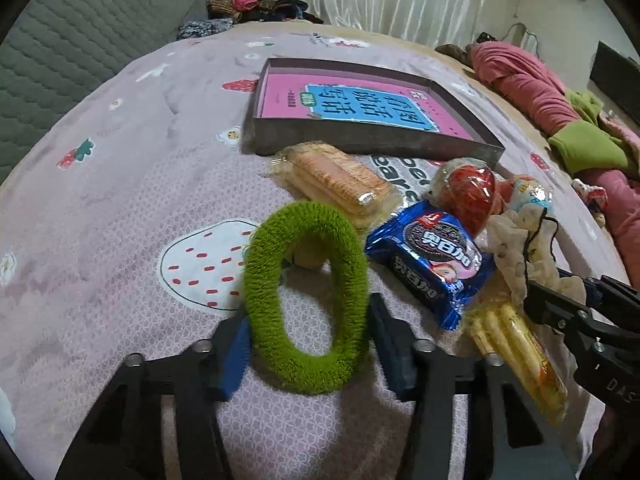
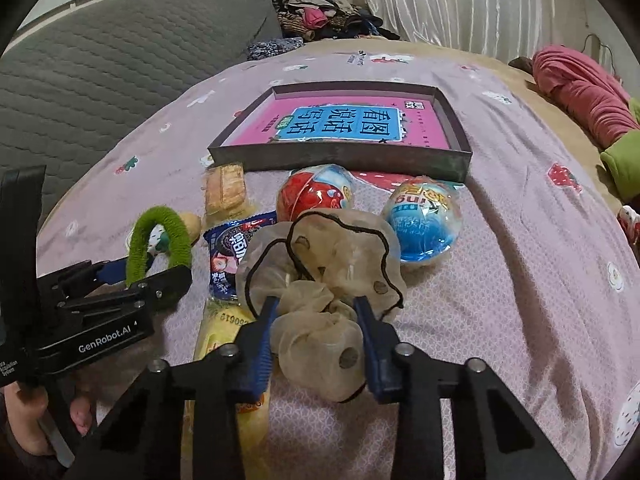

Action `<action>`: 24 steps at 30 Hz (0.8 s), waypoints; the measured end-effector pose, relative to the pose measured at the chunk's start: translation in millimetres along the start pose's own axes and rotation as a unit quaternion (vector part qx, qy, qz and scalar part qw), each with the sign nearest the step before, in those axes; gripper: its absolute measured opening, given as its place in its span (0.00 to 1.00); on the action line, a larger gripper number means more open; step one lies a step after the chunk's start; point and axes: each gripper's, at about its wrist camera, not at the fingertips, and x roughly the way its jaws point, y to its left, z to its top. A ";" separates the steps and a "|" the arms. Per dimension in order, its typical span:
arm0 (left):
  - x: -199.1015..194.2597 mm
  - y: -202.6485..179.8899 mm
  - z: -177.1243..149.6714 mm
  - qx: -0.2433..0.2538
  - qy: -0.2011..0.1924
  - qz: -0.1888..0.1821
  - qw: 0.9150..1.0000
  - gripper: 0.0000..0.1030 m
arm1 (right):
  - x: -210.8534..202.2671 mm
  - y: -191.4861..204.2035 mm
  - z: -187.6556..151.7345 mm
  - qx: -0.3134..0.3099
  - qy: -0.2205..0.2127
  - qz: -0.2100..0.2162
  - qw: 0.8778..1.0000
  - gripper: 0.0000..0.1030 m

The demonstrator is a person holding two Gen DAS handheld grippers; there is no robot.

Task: Organize objects
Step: 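Close the left tool on the green hair tie while the right tool grasps the beige scrunchie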

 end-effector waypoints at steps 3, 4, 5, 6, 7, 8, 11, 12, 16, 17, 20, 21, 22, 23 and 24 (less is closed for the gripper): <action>-3.8 -0.3 -0.2 0.001 -0.003 -0.014 1.000 0.23 | -4.2 0.7 -0.3 -0.003 -0.007 0.006 1.000 0.28; -5.5 -0.4 -0.5 0.001 -0.005 -0.017 1.000 0.18 | -6.0 0.9 -0.5 -0.003 -0.010 0.008 1.000 0.27; -6.5 -1.1 -0.5 0.002 -0.005 -0.018 1.000 0.15 | -7.8 1.5 -0.6 -0.004 -0.012 0.010 1.000 0.27; -7.3 -1.7 -0.6 0.004 -0.005 -0.019 1.000 0.14 | -9.1 2.2 -0.6 -0.006 -0.013 0.012 1.000 0.27; -8.3 -1.8 -0.7 0.003 -0.005 -0.023 1.000 0.13 | -10.6 2.8 -0.6 -0.007 -0.015 0.013 1.000 0.27; -9.7 -1.8 -0.9 0.002 -0.005 -0.027 1.000 0.13 | -11.3 2.7 -0.4 -0.007 -0.016 0.014 1.000 0.27; -13.4 -1.2 -0.7 0.001 -0.009 -0.033 0.999 0.13 | -15.4 2.8 -0.1 -0.006 -0.021 0.019 1.000 0.26; -14.2 -0.7 -0.6 0.000 -0.010 -0.034 0.999 0.13 | -16.4 2.6 0.0 -0.005 -0.021 0.020 1.000 0.26; -18.8 -1.8 -1.7 0.000 -0.013 -0.035 0.999 0.12 | -20.6 2.0 -0.9 -0.004 -0.024 0.021 0.999 0.26; -20.8 -2.8 -1.7 0.002 -0.016 -0.034 0.999 0.12 | -21.6 2.5 -0.6 -0.003 -0.026 0.022 0.999 0.26; -28.3 -5.9 -1.3 0.006 -0.023 -0.032 0.999 0.12 | -26.3 3.1 -0.7 -0.004 -0.030 0.021 0.999 0.26; -30.4 -6.9 -1.2 0.008 -0.024 -0.031 0.999 0.12 | -27.7 3.5 -0.6 -0.004 -0.032 0.022 0.999 0.26; -32.3 -7.5 -1.3 0.009 -0.026 -0.031 0.999 0.12 | -29.4 3.8 -0.4 -0.005 -0.032 0.021 0.999 0.26; -33.9 -8.3 -1.4 0.009 -0.026 -0.031 0.999 0.12 | -30.8 4.1 -0.4 -0.005 -0.034 0.021 0.999 0.26; -35.5 -9.2 -1.7 0.010 -0.026 -0.031 0.999 0.12 | -32.4 4.5 -0.4 -0.006 -0.035 0.020 0.999 0.26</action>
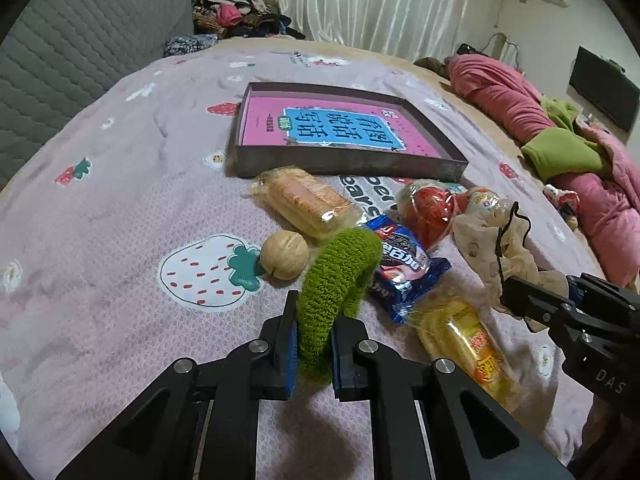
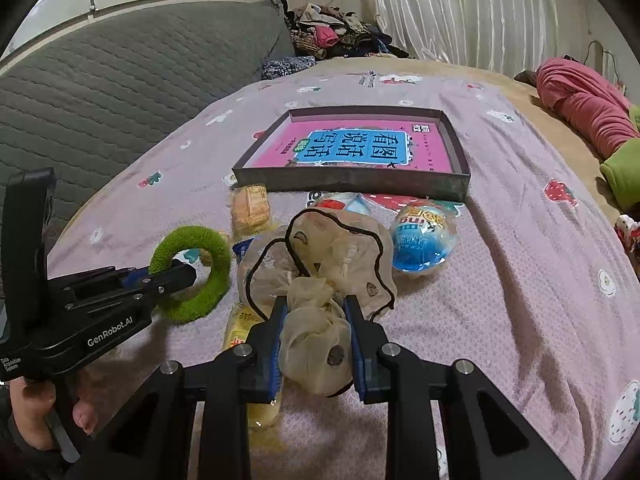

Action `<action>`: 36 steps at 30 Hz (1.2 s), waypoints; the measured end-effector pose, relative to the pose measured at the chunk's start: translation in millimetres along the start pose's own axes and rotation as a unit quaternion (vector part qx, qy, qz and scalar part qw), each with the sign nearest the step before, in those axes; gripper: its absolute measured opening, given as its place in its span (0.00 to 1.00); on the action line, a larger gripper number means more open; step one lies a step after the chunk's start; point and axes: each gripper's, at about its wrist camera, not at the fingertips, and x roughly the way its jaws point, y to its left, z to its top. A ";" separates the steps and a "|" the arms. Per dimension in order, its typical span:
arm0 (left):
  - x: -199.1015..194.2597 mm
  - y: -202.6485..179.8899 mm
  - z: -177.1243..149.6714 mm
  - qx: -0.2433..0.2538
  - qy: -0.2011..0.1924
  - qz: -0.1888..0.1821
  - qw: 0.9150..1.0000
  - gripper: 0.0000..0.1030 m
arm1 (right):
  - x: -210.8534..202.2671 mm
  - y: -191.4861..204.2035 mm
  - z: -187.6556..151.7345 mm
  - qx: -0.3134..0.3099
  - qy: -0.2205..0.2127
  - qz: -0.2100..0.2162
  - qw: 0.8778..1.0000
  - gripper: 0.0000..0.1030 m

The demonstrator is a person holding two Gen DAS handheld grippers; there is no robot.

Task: Organize objects
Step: 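Close the left tool on the green hair tie while the right tool grasps the beige scrunchie, then carry the hair tie and scrunchie in both tools over the tray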

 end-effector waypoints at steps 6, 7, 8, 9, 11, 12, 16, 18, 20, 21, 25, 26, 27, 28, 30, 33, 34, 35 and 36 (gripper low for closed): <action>-8.1 -4.5 -2.9 0.004 -0.003 -0.006 1.000 0.12 | -9.2 -0.3 -2.3 0.001 -0.008 -0.004 1.000 0.26; -9.1 -5.2 -3.1 0.004 -0.004 -0.006 1.000 0.12 | -10.9 -0.5 -2.6 0.001 -0.010 -0.005 1.000 0.26; -10.9 -6.3 -3.4 0.006 -0.005 -0.007 1.000 0.12 | -13.3 0.4 -2.9 0.000 -0.012 -0.005 1.000 0.26; -13.4 -7.3 -3.5 0.007 -0.008 -0.007 1.000 0.12 | -15.3 1.0 -2.9 -0.001 -0.014 -0.005 1.000 0.26; -18.8 -8.6 -3.2 0.009 -0.015 -0.006 1.000 0.12 | -19.0 1.8 -2.2 -0.003 -0.019 -0.004 1.000 0.26; -22.3 -9.4 -3.1 0.010 -0.018 -0.006 1.000 0.12 | -20.7 2.5 -2.2 -0.004 -0.020 -0.004 1.000 0.26; -30.3 -11.0 -3.2 0.011 -0.026 -0.003 1.000 0.12 | -27.3 4.4 -1.6 -0.006 -0.028 -0.004 1.000 0.26; -33.5 -11.9 -2.8 0.011 -0.029 -0.002 1.000 0.12 | -30.5 5.6 -1.1 -0.008 -0.031 -0.004 0.999 0.26; -36.0 -12.8 -2.4 0.011 -0.030 0.000 0.999 0.12 | -34.6 7.3 -1.2 -0.009 -0.035 -0.004 0.999 0.26; -37.5 -13.3 -2.4 0.011 -0.031 0.000 0.999 0.12 | -35.9 7.6 -1.0 -0.009 -0.036 -0.005 0.999 0.26; -42.9 -16.0 -1.2 0.009 -0.034 0.003 0.999 0.12 | -41.6 7.2 -0.8 -0.004 -0.042 -0.005 0.999 0.26; -44.8 -17.3 -0.8 0.009 -0.035 0.006 0.999 0.12 | -42.3 7.4 -0.4 -0.003 -0.043 -0.006 0.999 0.26; -45.3 -18.9 0.3 0.009 -0.035 0.007 0.999 0.12 | -43.2 7.2 -0.2 -0.002 -0.043 -0.006 0.999 0.26; -46.4 -20.0 1.3 0.009 -0.035 0.006 0.999 0.12 | -44.2 7.0 0.3 -0.001 -0.045 -0.008 0.999 0.26; -49.9 -22.7 3.2 0.012 -0.039 0.010 0.999 0.12 | -46.3 7.3 0.9 -0.002 -0.047 -0.011 0.999 0.26; -52.1 -23.8 5.2 0.010 -0.039 0.014 0.999 0.12 | -49.8 7.7 2.1 -0.003 -0.049 -0.014 0.999 0.26; -52.3 -24.0 6.1 0.007 -0.037 0.013 0.999 0.12 | -51.1 7.8 2.5 -0.003 -0.051 -0.015 0.999 0.26; -53.0 -24.7 7.5 0.006 -0.037 0.013 0.999 0.12 | -52.5 8.2 3.2 -0.004 -0.052 -0.017 0.999 0.26; -54.9 -26.3 9.6 0.007 -0.038 0.015 0.999 0.12 | -54.2 8.9 3.9 -0.004 -0.053 -0.018 0.998 0.26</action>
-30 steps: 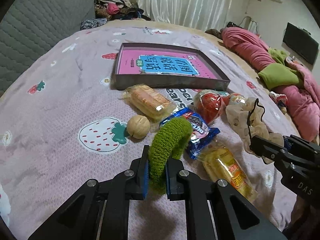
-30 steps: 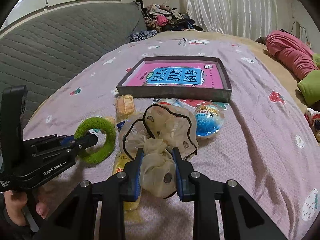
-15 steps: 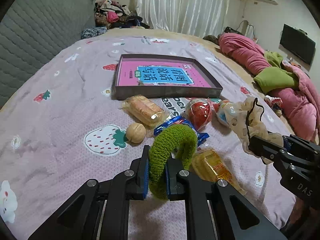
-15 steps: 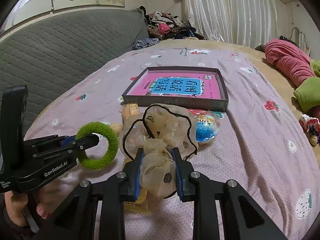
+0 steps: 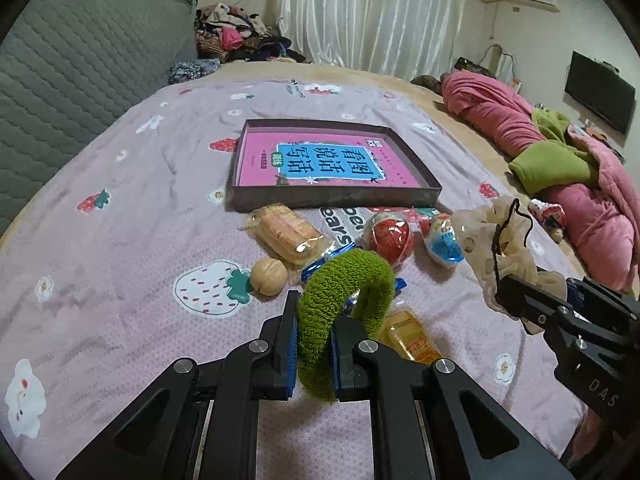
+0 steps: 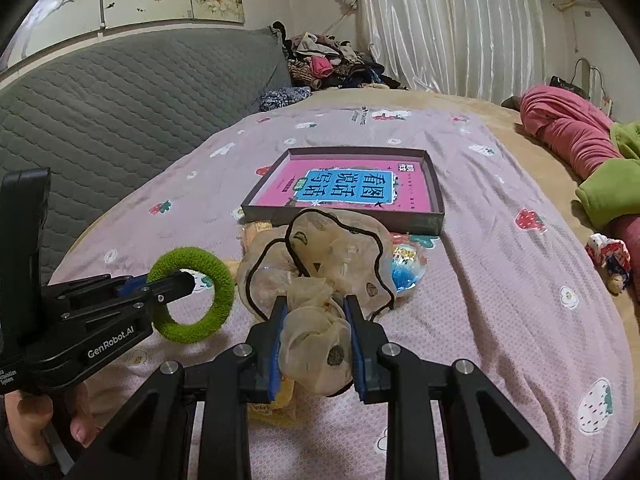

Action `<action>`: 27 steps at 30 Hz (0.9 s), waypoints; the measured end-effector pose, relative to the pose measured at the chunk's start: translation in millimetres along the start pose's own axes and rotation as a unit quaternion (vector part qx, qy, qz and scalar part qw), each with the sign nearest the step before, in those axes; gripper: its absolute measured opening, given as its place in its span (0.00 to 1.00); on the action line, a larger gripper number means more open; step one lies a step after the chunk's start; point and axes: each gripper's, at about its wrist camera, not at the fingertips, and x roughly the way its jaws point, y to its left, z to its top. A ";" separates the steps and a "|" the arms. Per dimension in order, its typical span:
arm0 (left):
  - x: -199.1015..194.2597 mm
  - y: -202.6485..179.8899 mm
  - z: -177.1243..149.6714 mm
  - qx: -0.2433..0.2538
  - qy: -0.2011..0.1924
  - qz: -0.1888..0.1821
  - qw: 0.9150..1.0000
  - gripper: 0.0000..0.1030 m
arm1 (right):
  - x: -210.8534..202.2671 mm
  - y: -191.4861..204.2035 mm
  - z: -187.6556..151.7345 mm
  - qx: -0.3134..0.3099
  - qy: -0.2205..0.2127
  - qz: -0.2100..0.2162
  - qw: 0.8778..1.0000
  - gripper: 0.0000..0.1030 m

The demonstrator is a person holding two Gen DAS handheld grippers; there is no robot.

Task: Organize objects
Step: 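Carry the hair tie and scrunchie in both tools over the tray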

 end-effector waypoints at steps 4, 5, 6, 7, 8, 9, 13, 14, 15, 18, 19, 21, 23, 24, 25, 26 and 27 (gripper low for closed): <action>-7.2 -7.5 10.2 0.003 -0.010 0.007 1.000 0.12 | -7.0 0.5 5.4 -0.001 -0.006 -0.003 1.000 0.26; -9.3 -9.6 13.7 0.003 -0.011 0.006 1.000 0.12 | -9.8 0.3 7.8 -0.002 -0.009 -0.004 1.000 0.26; -11.7 -12.6 17.3 0.005 -0.014 0.008 1.000 0.12 | -11.7 0.4 10.0 -0.002 -0.011 -0.005 1.000 0.26; -13.3 -14.3 19.6 0.006 -0.017 0.008 1.000 0.12 | -14.3 -0.3 12.3 -0.001 -0.015 -0.006 1.000 0.26; -15.5 -16.8 22.2 0.007 -0.020 0.007 1.000 0.12 | -17.6 -1.0 14.8 -0.001 -0.019 -0.007 1.000 0.26; -18.2 -20.4 25.3 0.009 -0.023 0.008 1.000 0.12 | -21.0 -1.7 17.1 0.000 -0.023 -0.008 1.000 0.26; -26.6 -29.0 34.9 0.012 -0.034 0.009 0.999 0.12 | -31.1 -4.6 23.9 0.001 -0.034 -0.011 0.999 0.26; -28.7 -31.0 38.0 0.012 -0.036 0.010 0.999 0.12 | -33.8 -5.5 25.5 0.001 -0.036 -0.012 0.999 0.26; -30.3 -32.2 40.2 0.012 -0.037 0.009 0.999 0.12 | -35.1 -5.8 27.0 0.001 -0.037 -0.012 0.999 0.26; -37.1 -36.3 49.7 0.011 -0.048 0.014 0.999 0.12 | -40.3 -7.5 32.7 -0.001 -0.043 -0.011 0.999 0.26; -38.6 -37.3 52.8 0.011 -0.051 0.016 0.999 0.12 | -42.3 -8.1 34.9 -0.002 -0.046 -0.012 0.999 0.26; -41.9 -38.1 59.1 0.011 -0.056 0.015 0.998 0.12 | -45.6 -9.9 39.2 -0.003 -0.050 -0.013 0.999 0.26; -44.1 -39.4 64.9 0.010 -0.059 0.017 0.998 0.12 | -48.9 -12.4 45.0 -0.004 -0.055 -0.014 0.998 0.26; -44.5 -39.8 68.3 0.008 -0.060 0.018 0.998 0.12 | -50.2 -12.9 47.7 -0.004 -0.056 -0.015 0.998 0.26; -44.7 -40.2 71.7 0.008 -0.059 0.016 0.998 0.12 | -51.3 -13.4 50.3 -0.004 -0.057 -0.015 0.998 0.26; -45.0 -40.9 74.7 0.008 -0.060 0.017 0.998 0.12 | -51.8 -14.5 54.0 -0.006 -0.058 -0.016 0.998 0.26; -45.4 -42.0 78.2 0.009 -0.062 0.018 0.998 0.12 | -52.2 -15.5 56.6 -0.007 -0.060 -0.015 0.998 0.26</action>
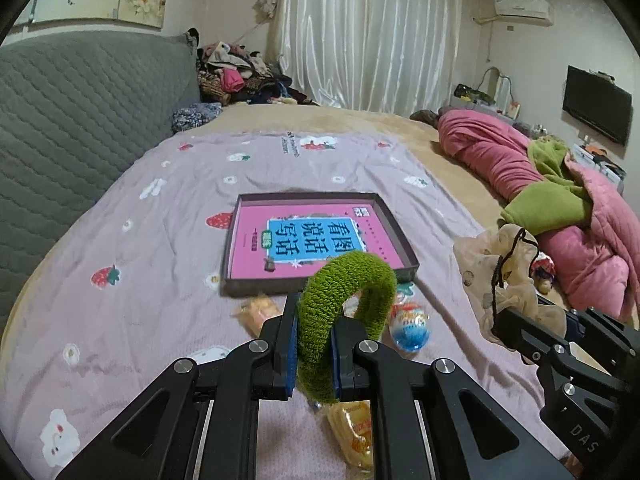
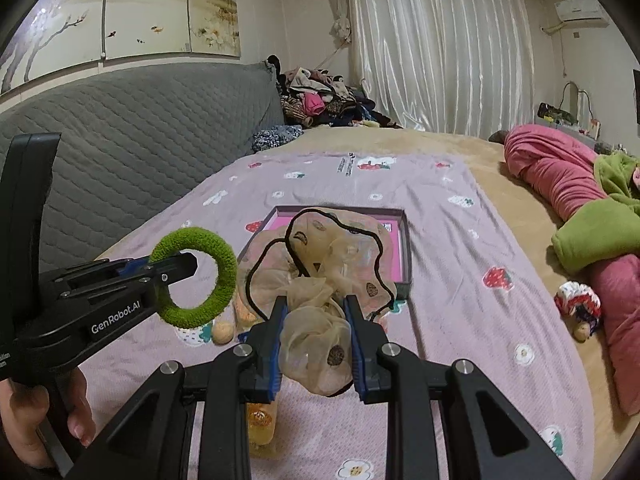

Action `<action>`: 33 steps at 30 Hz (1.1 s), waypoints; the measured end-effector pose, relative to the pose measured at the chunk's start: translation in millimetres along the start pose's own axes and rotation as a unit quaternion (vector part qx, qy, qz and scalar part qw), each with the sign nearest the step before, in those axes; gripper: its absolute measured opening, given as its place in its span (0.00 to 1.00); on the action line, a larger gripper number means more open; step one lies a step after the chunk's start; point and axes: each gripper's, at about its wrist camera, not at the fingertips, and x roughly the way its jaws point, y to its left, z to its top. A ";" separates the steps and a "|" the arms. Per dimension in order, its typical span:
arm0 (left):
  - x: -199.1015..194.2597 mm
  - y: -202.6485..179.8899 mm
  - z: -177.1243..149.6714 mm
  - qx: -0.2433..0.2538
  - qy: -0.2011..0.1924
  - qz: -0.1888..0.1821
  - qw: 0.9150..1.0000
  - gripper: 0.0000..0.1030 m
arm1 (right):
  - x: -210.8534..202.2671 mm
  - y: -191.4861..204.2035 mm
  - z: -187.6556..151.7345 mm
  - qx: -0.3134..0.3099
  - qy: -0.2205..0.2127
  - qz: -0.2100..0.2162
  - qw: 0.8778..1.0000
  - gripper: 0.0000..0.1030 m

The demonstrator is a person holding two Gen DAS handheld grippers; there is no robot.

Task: Organize objects
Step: 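Carry the hair tie and scrunchie in both tools over the tray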

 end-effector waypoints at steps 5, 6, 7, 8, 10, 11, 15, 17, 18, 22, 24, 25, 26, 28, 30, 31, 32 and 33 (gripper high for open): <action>0.4 -7.1 18.4 0.010 -0.007 0.002 1.000 0.12 | 0.5 -3.2 18.2 -0.001 -0.009 0.002 1.000 0.26; 0.7 -7.4 21.5 0.010 -0.008 0.002 1.000 0.12 | 0.8 -3.6 21.6 -0.001 -0.011 0.002 1.000 0.26; 1.1 -7.8 25.4 0.010 -0.010 0.003 1.000 0.12 | 1.1 -3.9 25.7 -0.001 -0.013 0.002 1.000 0.26; 1.7 -7.8 29.6 0.009 -0.011 0.002 1.000 0.12 | 1.5 -4.6 28.6 -0.002 -0.015 0.003 1.000 0.26; 3.2 -7.9 38.3 0.006 -0.015 0.003 1.000 0.12 | 2.9 -4.7 37.2 -0.005 -0.019 0.000 1.000 0.26; 4.6 -7.3 42.8 0.006 -0.017 0.003 1.000 0.12 | 4.0 -3.5 41.5 -0.007 -0.022 -0.001 1.000 0.26; 14.4 -5.4 56.7 0.006 -0.018 0.006 1.000 0.12 | 8.2 -4.4 56.6 -0.009 -0.032 -0.001 0.999 0.26; 20.5 -3.0 63.6 0.004 -0.019 0.008 1.000 0.12 | 11.2 -6.2 64.1 -0.009 -0.038 -0.001 0.999 0.26; 24.8 -1.4 67.8 0.003 -0.019 0.007 1.000 0.12 | 13.5 -7.0 67.1 -0.009 -0.039 -0.001 0.999 0.26; 42.3 4.1 79.0 0.002 -0.015 0.012 1.000 0.12 | 25.3 -9.4 78.8 -0.010 -0.043 -0.004 0.999 0.26; 52.7 5.8 85.5 0.003 -0.014 0.014 1.000 0.12 | 34.1 -12.0 84.1 -0.012 -0.044 -0.005 0.999 0.26; 56.6 5.7 88.3 0.003 -0.014 0.015 1.000 0.12 | 39.0 -13.7 86.9 -0.012 -0.044 -0.006 0.999 0.26; 61.6 7.1 91.2 0.002 -0.014 0.015 1.000 0.12 | 44.5 -16.7 89.2 -0.011 -0.044 -0.006 0.999 0.26; 72.4 9.1 96.1 -0.001 -0.015 0.014 1.000 0.12 | 55.8 -21.3 93.0 -0.009 -0.044 -0.006 0.999 0.26; 84.6 10.9 100.8 -0.002 -0.015 0.015 1.000 0.12 | 67.8 -26.9 96.7 -0.007 -0.043 -0.005 0.999 0.26; 91.2 12.1 102.5 -0.003 -0.015 0.016 1.000 0.12 | 76.2 -30.1 98.6 -0.007 -0.041 -0.006 0.999 0.26; 98.1 13.5 103.7 -0.004 -0.014 0.018 1.000 0.12 | 82.8 -32.3 99.7 -0.006 -0.040 -0.006 0.999 0.26; 107.6 15.9 105.0 -0.006 -0.012 0.017 1.000 0.12 | 89.0 -34.7 100.4 -0.005 -0.039 -0.006 0.999 0.26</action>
